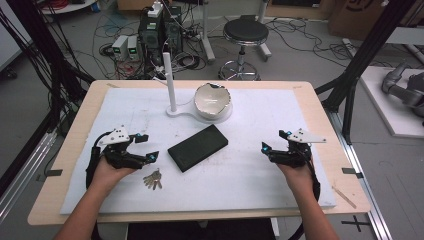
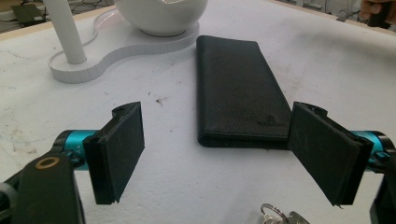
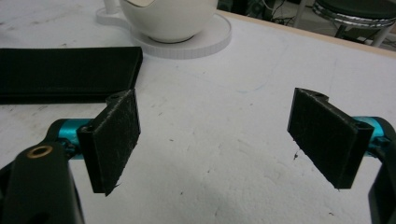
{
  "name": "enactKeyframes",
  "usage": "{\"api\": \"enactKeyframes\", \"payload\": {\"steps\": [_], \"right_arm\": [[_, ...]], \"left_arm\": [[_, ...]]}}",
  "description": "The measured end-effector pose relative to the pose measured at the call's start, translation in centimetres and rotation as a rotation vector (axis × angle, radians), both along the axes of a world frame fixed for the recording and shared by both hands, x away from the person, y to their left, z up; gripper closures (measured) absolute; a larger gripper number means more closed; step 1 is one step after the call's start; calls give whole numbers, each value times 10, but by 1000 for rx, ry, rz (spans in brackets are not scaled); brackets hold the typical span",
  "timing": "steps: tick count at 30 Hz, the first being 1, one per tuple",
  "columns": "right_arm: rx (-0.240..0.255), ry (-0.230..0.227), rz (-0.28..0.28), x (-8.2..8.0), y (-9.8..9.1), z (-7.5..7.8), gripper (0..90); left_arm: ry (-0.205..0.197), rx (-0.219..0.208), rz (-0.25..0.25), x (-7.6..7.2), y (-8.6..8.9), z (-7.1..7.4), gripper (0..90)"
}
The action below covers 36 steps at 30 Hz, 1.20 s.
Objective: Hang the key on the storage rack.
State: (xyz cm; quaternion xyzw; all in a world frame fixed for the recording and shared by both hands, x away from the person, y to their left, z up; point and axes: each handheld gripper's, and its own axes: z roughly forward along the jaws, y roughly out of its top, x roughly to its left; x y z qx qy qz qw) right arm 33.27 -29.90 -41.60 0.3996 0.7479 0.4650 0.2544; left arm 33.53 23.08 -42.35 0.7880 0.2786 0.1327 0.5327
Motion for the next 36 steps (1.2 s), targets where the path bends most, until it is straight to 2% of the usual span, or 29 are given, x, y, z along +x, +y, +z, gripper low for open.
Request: {"api": "enactKeyframes", "payload": {"steps": [6,9,15,20,22,25,32,33,34,35,36], "right_arm": [[1,4,-8,0,-3,-1,171],[-6,3,-3,1,-3,-1,171],[-20,12,10,2,0,-3,171],[-32,25,15,4,2,-5,171],[-35,22,19,4,2,-5,171],[-34,23,16,3,2,-4,171],[-37,18,17,3,2,-5,171],[-38,16,18,3,2,-5,171],[-38,16,18,3,2,-5,171],[-40,18,17,3,2,-5,171],[-40,18,17,3,2,-5,171]], "left_arm": [[23,6,0,-4,-1,-1,201],[19,25,-18,-6,-2,-2,268],[68,42,-24,-7,-5,-6,332],[142,53,-41,-8,-8,-11,425],[169,67,-56,-10,-10,-13,464],[200,112,-76,-12,-12,-16,497],[234,191,-114,-16,-20,-17,649],[242,196,-119,-16,-21,-17,709],[248,202,-120,-16,-20,-17,709],[258,206,-122,-16,-20,-18,773],[266,195,-122,-16,-19,-18,773]]}}
